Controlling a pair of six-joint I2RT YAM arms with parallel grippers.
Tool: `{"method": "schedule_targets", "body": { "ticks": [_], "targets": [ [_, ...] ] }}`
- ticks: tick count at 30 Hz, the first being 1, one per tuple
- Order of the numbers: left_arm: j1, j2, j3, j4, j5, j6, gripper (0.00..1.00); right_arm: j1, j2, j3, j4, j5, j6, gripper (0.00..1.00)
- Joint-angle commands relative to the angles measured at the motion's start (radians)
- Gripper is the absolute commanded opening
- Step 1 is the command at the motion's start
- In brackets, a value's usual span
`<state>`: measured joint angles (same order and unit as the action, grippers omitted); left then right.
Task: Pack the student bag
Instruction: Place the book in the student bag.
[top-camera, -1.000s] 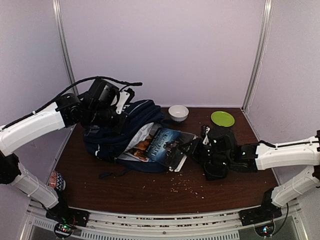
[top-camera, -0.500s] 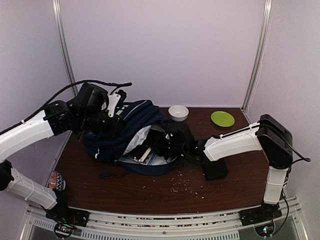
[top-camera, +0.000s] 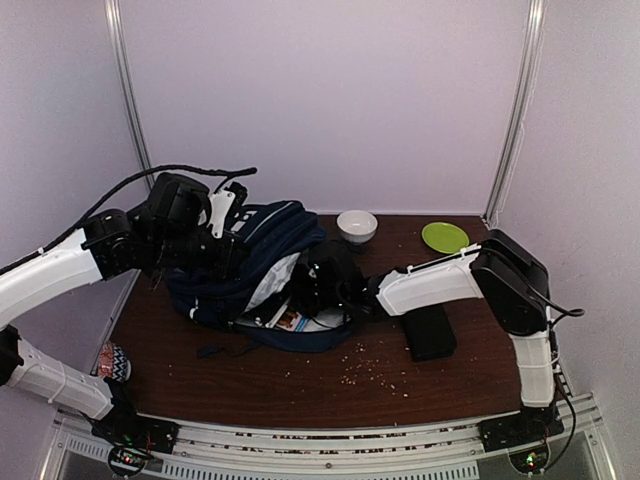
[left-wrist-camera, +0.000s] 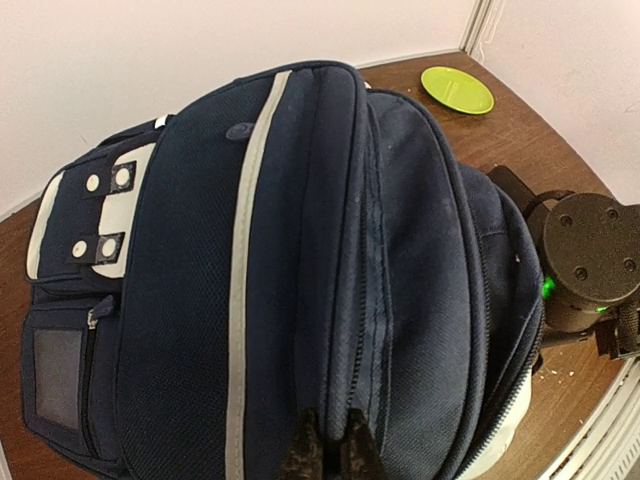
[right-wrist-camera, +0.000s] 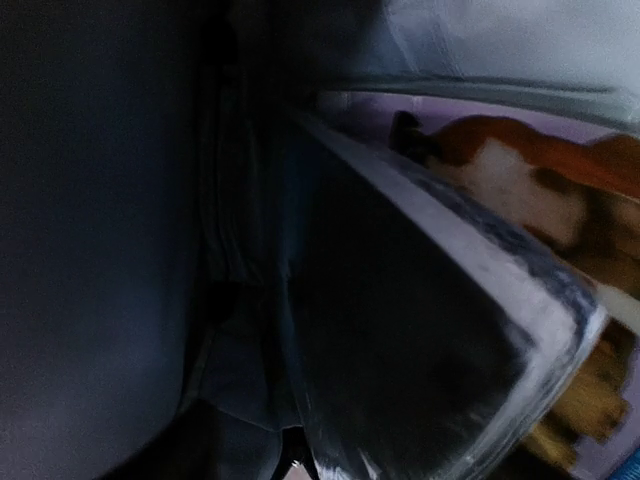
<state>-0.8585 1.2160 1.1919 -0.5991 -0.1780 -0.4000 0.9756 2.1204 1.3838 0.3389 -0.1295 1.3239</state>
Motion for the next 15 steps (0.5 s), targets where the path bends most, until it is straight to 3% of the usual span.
{"method": "schedule_targets", "body": {
  "ticks": [1,7,15],
  "targets": [
    [-0.017,-0.06,0.02,0.174,-0.024,-0.022,0.0,-0.011,-0.137,-0.047,-0.014,0.003,-0.049,0.87],
    [-0.017,-0.025,0.06,0.162,-0.045,-0.022,0.0,-0.011,-0.277,-0.1,-0.218,0.052,-0.133,0.96],
    [-0.016,0.019,0.088,0.152,-0.06,-0.005,0.0,-0.024,-0.504,-0.222,-0.439,0.172,-0.299,0.94]
  ]
}}
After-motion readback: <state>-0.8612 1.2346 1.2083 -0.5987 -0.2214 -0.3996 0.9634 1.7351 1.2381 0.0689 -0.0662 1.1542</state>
